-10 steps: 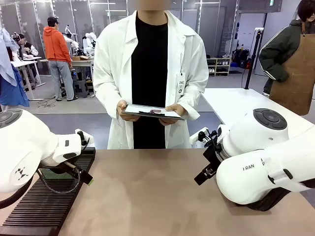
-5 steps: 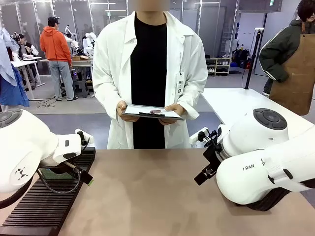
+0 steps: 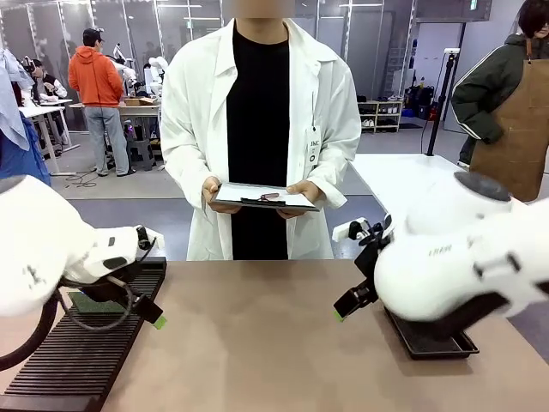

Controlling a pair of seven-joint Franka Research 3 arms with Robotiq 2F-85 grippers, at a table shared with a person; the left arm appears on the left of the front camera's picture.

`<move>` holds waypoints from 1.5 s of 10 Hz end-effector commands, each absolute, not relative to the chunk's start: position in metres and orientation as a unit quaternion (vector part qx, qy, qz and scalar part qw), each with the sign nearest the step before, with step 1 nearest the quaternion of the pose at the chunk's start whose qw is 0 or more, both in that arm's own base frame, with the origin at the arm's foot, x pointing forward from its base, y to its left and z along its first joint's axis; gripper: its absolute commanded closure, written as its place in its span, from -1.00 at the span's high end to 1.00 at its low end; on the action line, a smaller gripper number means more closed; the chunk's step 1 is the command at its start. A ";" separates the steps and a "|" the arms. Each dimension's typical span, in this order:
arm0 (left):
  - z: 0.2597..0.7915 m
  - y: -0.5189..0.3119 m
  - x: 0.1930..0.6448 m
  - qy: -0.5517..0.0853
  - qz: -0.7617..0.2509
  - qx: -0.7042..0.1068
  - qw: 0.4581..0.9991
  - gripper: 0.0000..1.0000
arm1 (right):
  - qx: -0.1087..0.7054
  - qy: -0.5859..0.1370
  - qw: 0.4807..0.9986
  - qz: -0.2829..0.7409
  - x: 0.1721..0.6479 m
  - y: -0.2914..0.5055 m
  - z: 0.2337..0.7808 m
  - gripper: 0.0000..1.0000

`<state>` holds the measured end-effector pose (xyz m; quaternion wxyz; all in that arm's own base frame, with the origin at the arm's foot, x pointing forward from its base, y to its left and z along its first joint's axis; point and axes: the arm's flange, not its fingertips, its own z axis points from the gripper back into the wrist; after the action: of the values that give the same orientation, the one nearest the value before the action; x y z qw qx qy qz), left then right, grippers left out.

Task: Inspect the PCB.
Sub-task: Pick up the Blank PCB and present it to the human.

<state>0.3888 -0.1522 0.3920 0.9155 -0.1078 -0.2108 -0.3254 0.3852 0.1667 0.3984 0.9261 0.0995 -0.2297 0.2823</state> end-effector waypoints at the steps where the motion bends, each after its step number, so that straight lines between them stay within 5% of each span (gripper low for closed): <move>1: 0.427 -0.107 0.396 -0.144 -0.342 -0.199 0.907 1.00 | 0.182 -0.199 0.922 0.277 0.391 0.128 0.431 1.00; 4: 0.447 -0.032 0.382 -0.098 -0.316 -0.397 0.856 1.00 | 0.347 -0.183 0.882 0.262 0.368 0.054 0.442 1.00; 7: 0.432 0.079 0.326 -0.174 -0.213 -0.609 0.744 1.00 | 0.517 -0.241 0.792 0.218 0.307 -0.042 0.431 1.00; 10: 0.391 0.155 0.269 -0.249 -0.101 -0.673 0.689 1.00 | 0.574 -0.274 0.753 0.166 0.261 -0.105 0.410 1.00; 14: 0.382 0.178 0.269 -0.310 -0.043 -0.639 0.703 1.00 | 0.591 -0.259 0.753 0.129 0.263 -0.121 0.391 1.00; 15: 0.372 0.190 0.253 -0.269 -0.051 -0.668 0.692 1.00 | 0.587 -0.260 0.757 0.121 0.276 -0.165 0.406 1.00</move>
<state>0.2614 0.1895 0.3734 0.6945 -0.6605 -0.2815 -0.0451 0.2799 -0.1616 0.3962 0.7598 0.5893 -0.2487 0.1163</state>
